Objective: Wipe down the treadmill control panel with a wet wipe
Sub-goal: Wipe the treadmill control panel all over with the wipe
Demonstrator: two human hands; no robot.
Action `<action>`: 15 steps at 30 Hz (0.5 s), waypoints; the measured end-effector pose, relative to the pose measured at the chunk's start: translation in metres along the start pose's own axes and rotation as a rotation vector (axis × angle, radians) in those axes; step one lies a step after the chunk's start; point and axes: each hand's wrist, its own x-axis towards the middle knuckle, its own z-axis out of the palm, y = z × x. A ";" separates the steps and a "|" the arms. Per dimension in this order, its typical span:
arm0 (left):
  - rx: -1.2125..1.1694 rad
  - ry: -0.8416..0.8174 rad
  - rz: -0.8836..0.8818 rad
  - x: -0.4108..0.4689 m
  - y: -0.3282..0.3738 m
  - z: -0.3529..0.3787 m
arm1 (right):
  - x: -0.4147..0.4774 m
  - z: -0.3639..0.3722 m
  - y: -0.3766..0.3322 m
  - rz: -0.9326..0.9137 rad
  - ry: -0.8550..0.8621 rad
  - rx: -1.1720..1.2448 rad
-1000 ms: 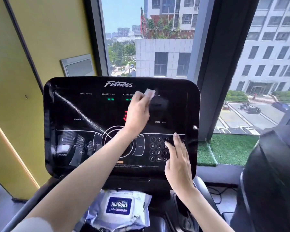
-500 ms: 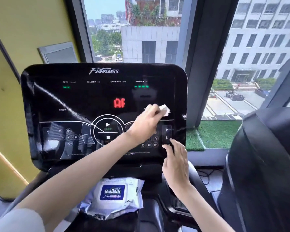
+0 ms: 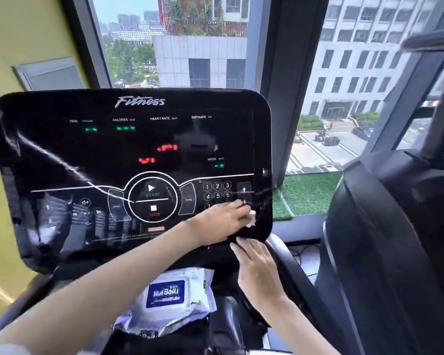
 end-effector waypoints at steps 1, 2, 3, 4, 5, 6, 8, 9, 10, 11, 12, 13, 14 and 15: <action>0.009 0.013 0.001 0.001 -0.007 -0.003 | -0.001 0.000 -0.002 0.018 -0.003 -0.004; -0.005 0.043 -0.062 0.005 -0.015 -0.005 | -0.003 -0.001 -0.004 0.041 -0.005 0.009; -0.036 0.097 -0.163 0.010 -0.025 -0.008 | -0.005 -0.002 -0.006 0.059 -0.011 0.030; -0.091 0.170 -0.281 0.014 -0.032 -0.010 | -0.006 -0.004 -0.008 0.069 -0.022 0.048; -0.129 0.227 -0.366 0.016 -0.035 -0.011 | -0.008 -0.006 -0.009 0.070 -0.038 0.052; -0.123 0.241 -0.372 0.016 -0.031 -0.008 | -0.008 -0.007 -0.010 0.069 -0.061 0.037; -0.002 0.052 -0.140 0.008 -0.011 0.005 | -0.009 -0.009 -0.014 0.102 -0.119 0.008; 0.064 -0.075 0.046 0.001 0.000 0.010 | -0.009 -0.008 -0.016 0.135 -0.145 0.007; 0.076 -0.145 0.167 -0.004 0.005 0.013 | -0.008 -0.008 -0.018 0.170 -0.162 0.015; 0.075 -0.168 0.186 -0.004 0.003 0.013 | -0.008 -0.007 -0.021 0.205 -0.167 0.031; 0.076 -0.141 0.149 0.001 -0.003 0.012 | -0.007 -0.006 -0.023 0.241 -0.162 0.055; 0.078 -0.080 0.071 0.008 -0.009 0.011 | -0.005 -0.005 -0.024 0.270 -0.149 0.077; 0.056 -0.026 -0.008 0.014 -0.013 0.010 | -0.005 -0.004 -0.026 0.293 -0.135 0.093; 0.037 -0.005 -0.040 0.018 -0.014 0.009 | -0.004 -0.004 -0.028 0.315 -0.124 0.109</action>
